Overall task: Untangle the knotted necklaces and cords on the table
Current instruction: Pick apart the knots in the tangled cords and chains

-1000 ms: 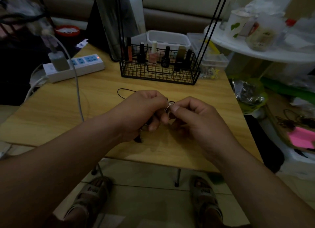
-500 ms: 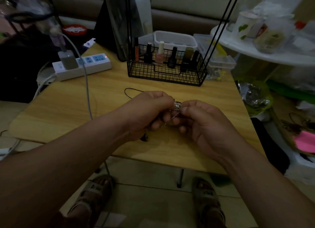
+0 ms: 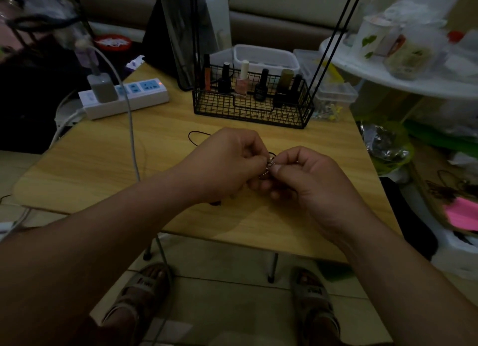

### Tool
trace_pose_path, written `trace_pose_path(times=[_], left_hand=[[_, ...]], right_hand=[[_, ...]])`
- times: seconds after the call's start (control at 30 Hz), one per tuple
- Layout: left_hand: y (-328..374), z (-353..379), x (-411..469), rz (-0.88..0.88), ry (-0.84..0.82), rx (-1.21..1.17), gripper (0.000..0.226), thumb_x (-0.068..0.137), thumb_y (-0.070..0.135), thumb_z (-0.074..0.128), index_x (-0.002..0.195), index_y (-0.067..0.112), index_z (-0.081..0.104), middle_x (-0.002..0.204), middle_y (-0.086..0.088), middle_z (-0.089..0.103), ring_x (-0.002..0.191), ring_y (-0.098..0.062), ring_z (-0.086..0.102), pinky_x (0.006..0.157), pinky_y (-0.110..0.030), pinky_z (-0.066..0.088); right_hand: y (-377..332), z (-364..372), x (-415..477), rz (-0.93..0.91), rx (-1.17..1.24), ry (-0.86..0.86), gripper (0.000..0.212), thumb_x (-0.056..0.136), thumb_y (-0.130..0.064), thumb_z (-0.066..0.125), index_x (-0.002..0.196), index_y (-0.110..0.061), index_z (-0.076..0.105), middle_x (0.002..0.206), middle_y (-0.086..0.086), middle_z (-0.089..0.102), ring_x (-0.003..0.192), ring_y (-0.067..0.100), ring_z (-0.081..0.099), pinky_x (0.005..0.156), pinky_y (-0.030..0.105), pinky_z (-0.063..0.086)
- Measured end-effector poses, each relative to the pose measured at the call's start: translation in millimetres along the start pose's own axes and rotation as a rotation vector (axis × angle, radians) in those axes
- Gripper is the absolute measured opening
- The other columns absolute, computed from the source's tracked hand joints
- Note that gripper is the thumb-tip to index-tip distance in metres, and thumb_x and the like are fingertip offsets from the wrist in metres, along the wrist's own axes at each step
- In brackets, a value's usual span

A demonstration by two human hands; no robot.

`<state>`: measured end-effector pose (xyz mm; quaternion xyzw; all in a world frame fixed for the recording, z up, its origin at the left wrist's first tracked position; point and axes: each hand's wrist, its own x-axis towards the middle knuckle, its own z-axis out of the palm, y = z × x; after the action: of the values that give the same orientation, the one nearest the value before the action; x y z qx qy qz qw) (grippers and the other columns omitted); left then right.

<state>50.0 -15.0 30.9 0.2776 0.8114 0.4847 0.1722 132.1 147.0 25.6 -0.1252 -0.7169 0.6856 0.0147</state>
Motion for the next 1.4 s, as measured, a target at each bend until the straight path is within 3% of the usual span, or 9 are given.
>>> trace_pose_path(times=[0.13,0.27,0.53,0.73,0.93,1.13,1.27,1.4], left_hand=[[-0.4,2.3,0.3,-0.002,0.032,-0.021,0.004,0.1,0.017,0.065,0.097,0.015,0.065,0.075,-0.003,0.077,0.047,-0.017,0.06,0.045,-0.029,0.049],[-0.7,3.4,1.1,-0.031,0.019,-0.015,0.004,0.101,0.017,0.062,0.098,0.015,0.063,0.078,0.0,0.078,0.05,-0.018,0.062,0.051,-0.032,0.05],[-2.9,1.9,0.0,-0.048,-0.043,-0.041,0.007,0.104,0.02,0.059,0.101,0.014,0.062,0.077,-0.004,0.076,0.05,-0.016,0.059,0.048,-0.03,0.045],[-2.2,0.6,-0.6,0.001,-0.06,0.054,0.004,0.102,0.02,0.063,0.103,0.018,0.066,0.08,0.001,0.078,0.054,-0.019,0.066,0.053,-0.038,0.054],[-2.9,6.0,-0.6,0.05,0.067,0.178,0.009,0.103,0.023,0.062,0.095,0.021,0.065,0.065,0.002,0.07,0.043,-0.004,0.059,0.038,-0.022,0.043],[-3.0,1.4,0.7,-0.105,-0.049,-0.111,0.018,0.108,0.026,0.054,0.102,0.015,0.067,0.083,-0.003,0.076,0.061,-0.014,0.064,0.06,-0.032,0.051],[-3.3,-0.3,1.5,-0.199,-0.097,-0.367,0.019,0.107,0.022,0.054,0.101,0.011,0.068,0.08,-0.002,0.071,0.062,-0.011,0.06,0.055,-0.022,0.048],[-3.4,-0.4,3.5,-0.243,-0.116,-0.516,0.022,0.108,0.018,0.051,0.101,0.008,0.068,0.078,-0.003,0.067,0.06,-0.012,0.056,0.052,-0.022,0.045]], right_hand=[[-0.2,0.3,1.1,0.003,-0.024,0.071,0.008,0.097,-0.004,0.065,0.104,-0.001,0.065,0.079,0.013,0.076,0.067,0.015,0.071,0.06,0.024,0.055],[0.5,0.0,1.7,-0.005,-0.081,0.094,0.006,0.095,-0.006,0.067,0.101,-0.005,0.069,0.09,0.018,0.077,0.075,0.02,0.073,0.064,0.025,0.057],[-0.8,-4.9,3.7,-0.047,-0.085,0.013,0.012,0.095,-0.003,0.066,0.106,-0.007,0.065,0.082,0.01,0.074,0.073,0.016,0.07,0.067,0.028,0.053],[1.0,-3.8,4.3,-0.084,-0.144,0.056,0.012,0.094,-0.005,0.069,0.104,-0.008,0.065,0.09,0.022,0.074,0.077,0.023,0.073,0.07,0.032,0.054],[4.6,0.2,6.7,-0.167,-0.277,0.18,0.01,0.093,-0.013,0.073,0.097,-0.017,0.065,0.08,0.006,0.073,0.073,0.015,0.072,0.066,0.029,0.056],[1.6,-0.4,6.6,-0.205,-0.274,0.156,0.009,0.095,-0.009,0.071,0.097,-0.017,0.067,0.082,0.005,0.073,0.073,0.01,0.071,0.064,0.022,0.056],[3.8,-2.6,6.0,-0.242,-0.374,0.164,0.01,0.094,-0.016,0.072,0.095,-0.026,0.071,0.086,-0.003,0.076,0.079,0.009,0.072,0.07,0.025,0.059],[4.8,-3.9,4.4,-0.282,-0.434,0.173,0.009,0.094,-0.024,0.074,0.095,-0.032,0.073,0.089,-0.014,0.075,0.083,0.003,0.071,0.072,0.022,0.059]])
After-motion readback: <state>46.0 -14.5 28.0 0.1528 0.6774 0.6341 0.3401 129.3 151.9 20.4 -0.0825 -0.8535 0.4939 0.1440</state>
